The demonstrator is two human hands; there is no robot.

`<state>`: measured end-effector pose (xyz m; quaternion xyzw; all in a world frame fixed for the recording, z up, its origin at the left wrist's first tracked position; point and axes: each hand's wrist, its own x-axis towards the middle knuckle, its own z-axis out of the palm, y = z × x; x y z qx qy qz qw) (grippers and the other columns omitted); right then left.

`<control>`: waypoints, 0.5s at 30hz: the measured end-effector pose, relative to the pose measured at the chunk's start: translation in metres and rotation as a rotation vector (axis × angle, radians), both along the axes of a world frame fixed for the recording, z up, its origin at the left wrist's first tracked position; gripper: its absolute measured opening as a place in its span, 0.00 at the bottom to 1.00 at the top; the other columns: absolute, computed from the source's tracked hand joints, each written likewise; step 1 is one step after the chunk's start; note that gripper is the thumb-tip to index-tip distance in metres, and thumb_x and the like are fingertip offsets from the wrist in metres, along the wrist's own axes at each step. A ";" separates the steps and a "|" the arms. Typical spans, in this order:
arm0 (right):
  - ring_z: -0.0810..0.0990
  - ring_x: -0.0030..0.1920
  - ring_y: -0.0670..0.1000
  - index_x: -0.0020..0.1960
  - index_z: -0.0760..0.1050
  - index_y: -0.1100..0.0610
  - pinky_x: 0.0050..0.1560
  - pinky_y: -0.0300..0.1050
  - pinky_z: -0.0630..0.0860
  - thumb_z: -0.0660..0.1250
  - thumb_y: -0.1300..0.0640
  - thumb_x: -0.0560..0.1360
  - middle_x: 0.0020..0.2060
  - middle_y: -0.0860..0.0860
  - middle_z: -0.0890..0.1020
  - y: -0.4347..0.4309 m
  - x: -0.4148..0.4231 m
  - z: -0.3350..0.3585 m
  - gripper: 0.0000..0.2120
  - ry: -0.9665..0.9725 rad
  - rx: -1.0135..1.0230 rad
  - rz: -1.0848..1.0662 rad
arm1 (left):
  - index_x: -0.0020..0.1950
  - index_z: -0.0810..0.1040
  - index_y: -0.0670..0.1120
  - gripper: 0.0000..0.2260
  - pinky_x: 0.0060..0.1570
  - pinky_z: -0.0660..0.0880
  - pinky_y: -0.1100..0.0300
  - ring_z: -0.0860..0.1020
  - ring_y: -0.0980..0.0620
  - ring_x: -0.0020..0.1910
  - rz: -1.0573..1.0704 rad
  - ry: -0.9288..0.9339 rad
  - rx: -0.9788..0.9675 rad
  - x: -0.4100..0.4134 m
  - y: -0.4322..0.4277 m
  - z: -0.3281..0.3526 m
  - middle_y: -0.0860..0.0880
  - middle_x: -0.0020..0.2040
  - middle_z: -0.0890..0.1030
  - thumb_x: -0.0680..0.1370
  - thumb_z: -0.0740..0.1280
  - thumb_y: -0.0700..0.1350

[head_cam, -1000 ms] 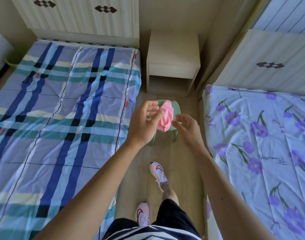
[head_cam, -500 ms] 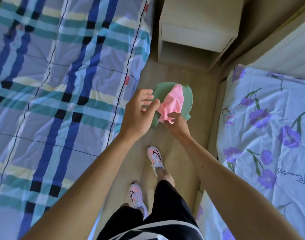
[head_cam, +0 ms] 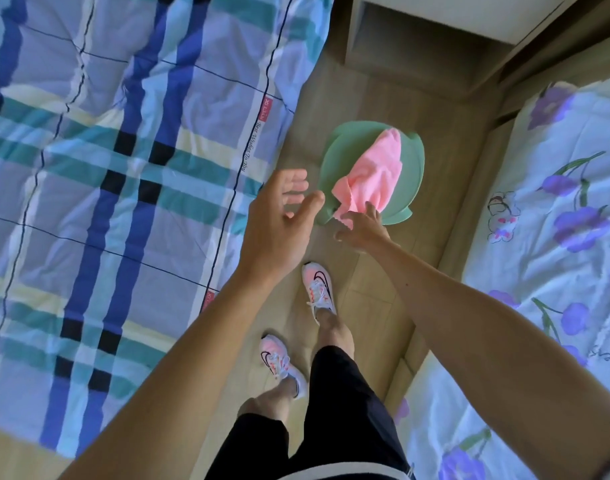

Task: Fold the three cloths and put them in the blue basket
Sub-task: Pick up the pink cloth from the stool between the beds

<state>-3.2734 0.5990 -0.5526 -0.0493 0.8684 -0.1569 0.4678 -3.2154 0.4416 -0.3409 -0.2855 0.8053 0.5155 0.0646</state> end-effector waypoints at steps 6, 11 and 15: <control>0.41 0.80 0.60 0.77 0.63 0.49 0.76 0.65 0.54 0.69 0.44 0.74 0.80 0.56 0.42 -0.003 -0.004 -0.032 0.33 -0.040 0.087 0.132 | 0.63 0.77 0.46 0.15 0.48 0.72 0.77 0.79 0.59 0.55 0.042 -0.024 0.028 0.001 -0.001 -0.018 0.51 0.56 0.81 0.78 0.68 0.48; 0.64 0.73 0.59 0.75 0.61 0.62 0.73 0.60 0.63 0.69 0.43 0.74 0.73 0.57 0.66 -0.002 -0.014 -0.033 0.38 0.037 0.045 0.034 | 0.63 0.77 0.46 0.13 0.47 0.70 0.79 0.78 0.63 0.54 0.076 -0.045 0.043 0.010 -0.005 -0.023 0.52 0.57 0.81 0.79 0.68 0.46; 0.73 0.66 0.60 0.74 0.64 0.61 0.66 0.58 0.71 0.68 0.47 0.74 0.69 0.57 0.71 -0.002 -0.030 0.001 0.33 0.110 -0.085 -0.080 | 0.64 0.77 0.46 0.13 0.47 0.70 0.79 0.78 0.64 0.54 0.111 -0.027 0.046 0.016 -0.009 -0.010 0.52 0.57 0.81 0.79 0.68 0.45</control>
